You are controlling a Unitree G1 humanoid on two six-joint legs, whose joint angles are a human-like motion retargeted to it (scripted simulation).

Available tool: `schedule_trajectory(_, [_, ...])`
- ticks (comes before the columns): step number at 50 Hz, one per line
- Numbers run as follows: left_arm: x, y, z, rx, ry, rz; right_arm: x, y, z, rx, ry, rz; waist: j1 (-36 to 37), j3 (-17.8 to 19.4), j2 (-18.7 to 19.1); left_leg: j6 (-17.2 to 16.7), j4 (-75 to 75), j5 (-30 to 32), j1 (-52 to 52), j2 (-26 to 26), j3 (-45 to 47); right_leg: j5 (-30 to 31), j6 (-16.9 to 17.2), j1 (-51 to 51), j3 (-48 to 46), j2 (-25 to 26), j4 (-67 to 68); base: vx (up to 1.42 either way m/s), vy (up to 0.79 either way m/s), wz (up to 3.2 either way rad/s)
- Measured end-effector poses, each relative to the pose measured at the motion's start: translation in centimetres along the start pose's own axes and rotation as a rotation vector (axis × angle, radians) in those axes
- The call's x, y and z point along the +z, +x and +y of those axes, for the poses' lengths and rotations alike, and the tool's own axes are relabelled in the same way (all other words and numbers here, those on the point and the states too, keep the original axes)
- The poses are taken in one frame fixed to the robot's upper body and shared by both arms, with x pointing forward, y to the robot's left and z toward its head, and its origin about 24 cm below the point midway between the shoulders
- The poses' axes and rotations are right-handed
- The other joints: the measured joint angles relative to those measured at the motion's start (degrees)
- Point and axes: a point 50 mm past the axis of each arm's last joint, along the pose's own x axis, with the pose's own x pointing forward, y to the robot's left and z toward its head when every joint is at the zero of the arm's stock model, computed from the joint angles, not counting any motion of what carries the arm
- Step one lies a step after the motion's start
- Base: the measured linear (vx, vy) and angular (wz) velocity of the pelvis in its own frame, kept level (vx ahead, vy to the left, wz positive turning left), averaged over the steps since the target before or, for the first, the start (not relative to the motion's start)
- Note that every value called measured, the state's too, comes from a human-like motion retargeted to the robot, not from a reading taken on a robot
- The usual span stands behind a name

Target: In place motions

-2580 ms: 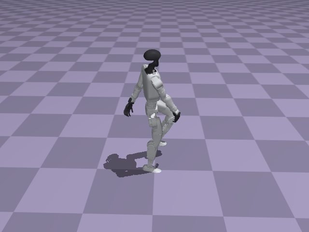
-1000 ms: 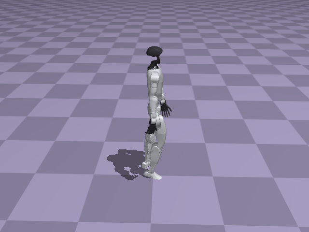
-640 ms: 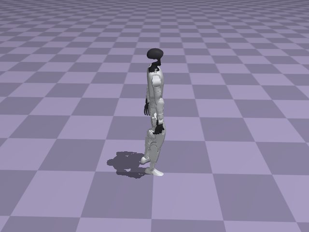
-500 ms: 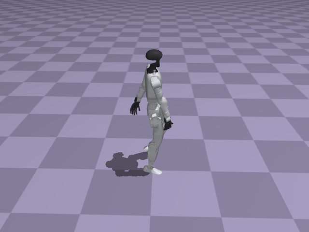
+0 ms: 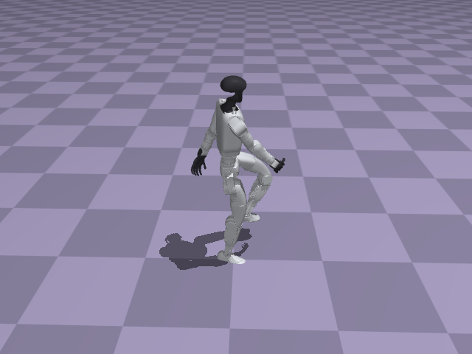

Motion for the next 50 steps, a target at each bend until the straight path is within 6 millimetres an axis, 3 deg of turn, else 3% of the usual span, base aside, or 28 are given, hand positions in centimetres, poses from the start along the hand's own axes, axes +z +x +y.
schedule_trajectory(5, [2.4,-0.1,0.3,0.035,-0.042,-0.101,-6.8,-0.7,1.5,0.044,0.109,0.170,-7.1,-5.1,-0.4,-3.6,-19.4,3.0,14.4,-8.4,-2.7,0.2,2.0,0.9,-4.6,-0.8,-2.9,0.12,0.08,0.90])
schedule_trajectory(10, [4.4,-0.4,0.2,0.028,-0.070,-0.163,-13.3,-2.7,2.6,0.052,0.145,0.358,-12.2,-9.2,0.4,-11.3,-52.1,9.4,33.6,-15.3,-1.7,-0.4,3.2,2.1,-7.7,0.0,-4.2,0.18,0.14,0.60])
schedule_trajectory(13, [5.5,-0.6,0.0,0.024,-0.061,-0.192,-16.1,-4.2,2.6,0.063,0.145,0.438,-14.6,-11.1,2.3,-15.6,-68.0,-1.4,42.5,-15.9,1.4,-1.0,3.8,2.4,-10.1,2.2,-4.4,0.20,0.21,0.62])
schedule_trajectory(15, [6.0,-0.6,-0.4,0.019,-0.043,-0.200,-17.9,-5.4,2.1,0.073,0.125,0.497,-16.3,-11.9,3.6,-15.7,-75.1,-2.4,46.6,-16.2,6.8,-1.2,4.5,3.2,-12.2,3.0,-4.6,0.23,0.26,0.69])
schedule_trajectory(18, [7.2,-0.8,-1.5,-0.007,-0.023,-0.232,-19.7,-7.1,1.2,0.066,0.107,0.576,-18.6,-12.9,4.7,-18.4,-78.5,0.6,45.7,-16.4,4.3,-0.9,5.5,2.5,-14.3,2.9,-4.7,0.04,0.23,0.58])
schedule_trajectory(23, [9.7,-1.5,-2.6,-0.029,0.035,-0.310,-22.2,-9.9,-0.8,-0.027,0.120,0.631,-17.3,-11.4,3.3,-16.6,-78.8,1.2,45.5,-19.0,2.1,-0.5,6.4,2.0,-14.4,0.8,-3.7,0.03,0.21,0.03])
schedule_trajectory(28, [9.5,-1.5,-3.1,-0.015,0.130,-0.257,-25.6,-12.9,-0.3,-0.093,0.196,0.732,-15.1,-11.3,3.6,-15.4,-79.7,0.8,46.8,-20.0,1.2,-1.3,6.4,-0.4,-12.0,-0.6,1.6,0.09,0.24,-0.35])
schedule_trajectory(31, [9.8,-1.7,-3.4,-0.003,0.133,-0.268,-27.3,-14.4,0.4,-0.104,0.261,0.773,-16.3,-10.9,4.8,-15.6,-79.9,0.7,47.6,-18.6,0.5,1.4,3.8,-5.2,-10.7,-1.7,12.6,0.08,0.20,-0.25])
schedule_trajectory(34, [12.6,-2.7,-4.5,0.023,0.135,-0.371,-28.5,-15.6,1.3,-0.063,0.262,0.815,-17.6,-8.8,6.3,-15.5,-79.5,0.7,48.2,-16.3,2.2,8.7,-1.7,-14.3,-8.3,-4.1,31.2,-0.02,0.10,-0.55])
schedule_trajectory(35, [13.9,-3.3,-5.1,0.010,0.138,-0.413,-28.9,-16.0,1.5,-0.045,0.245,0.833,-18.4,-7.7,6.5,-15.2,-79.2,0.6,48.5,-15.9,2.7,10.4,-4.1,-17.6,-7.8,-5.2,38.2,-0.08,0.10,-0.39])
schedule_trajectory(38, [19.3,-6.1,-7.5,-0.056,0.122,-0.588,-30.6,-18.1,2.2,-0.001,0.184,0.942,-21.7,-4.5,6.3,-13.9,-78.8,1.1,49.1,-16.0,3.9,5.6,-6.4,-27.3,-7.9,-10.1,58.2,-0.12,0.10,-0.07])
schedule_trajectory(40, [23.1,-8.9,-9.4,-0.105,0.099,-0.725,-31.9,-20.1,2.8,0.019,0.166,1.047,-25.7,-2.8,5.6,-12.7,-79.0,1.6,49.4,-17.1,3.2,3.3,-7.6,-34.6,-8.2,-14.9,70.1,-0.12,0.16,0.81])
schedule_trajectory(43, [27.9,-13.9,-12.4,-0.213,0.051,-0.925,-34.1,-23.7,4.4,0.045,0.203,1.215,-32.1,-1.0,6.0,-11.5,-78.7,2.1,49.1,-16.0,4.3,2.1,-7.0,-46.4,-7.2,-17.6,81.5,-0.07,0.08,1.34])
schedule_trajectory(46, [31.3,-19.0,-14.8,-0.304,0.030,-1.101,-35.5,-27.0,6.1,0.044,0.291,1.335,-37.3,1.1,6.2,-11.2,-77.6,2.1,48.5,-13.9,3.0,2.6,-6.0,-55.2,-6.4,-17.9,85.5,-0.01,0.03,1.23])
schedule_trajectory(50, [33.8,-24.4,-16.6,-0.378,0.053,-1.279,-36.5,-29.6,7.6,-0.015,0.429,1.420,-40.8,4.5,5.7,-10.4,-75.2,1.0,49.1,-11.7,1.3,3.6,-6.5,-58.9,-6.2,-18.2,84.4,0.00,0.00,0.58])
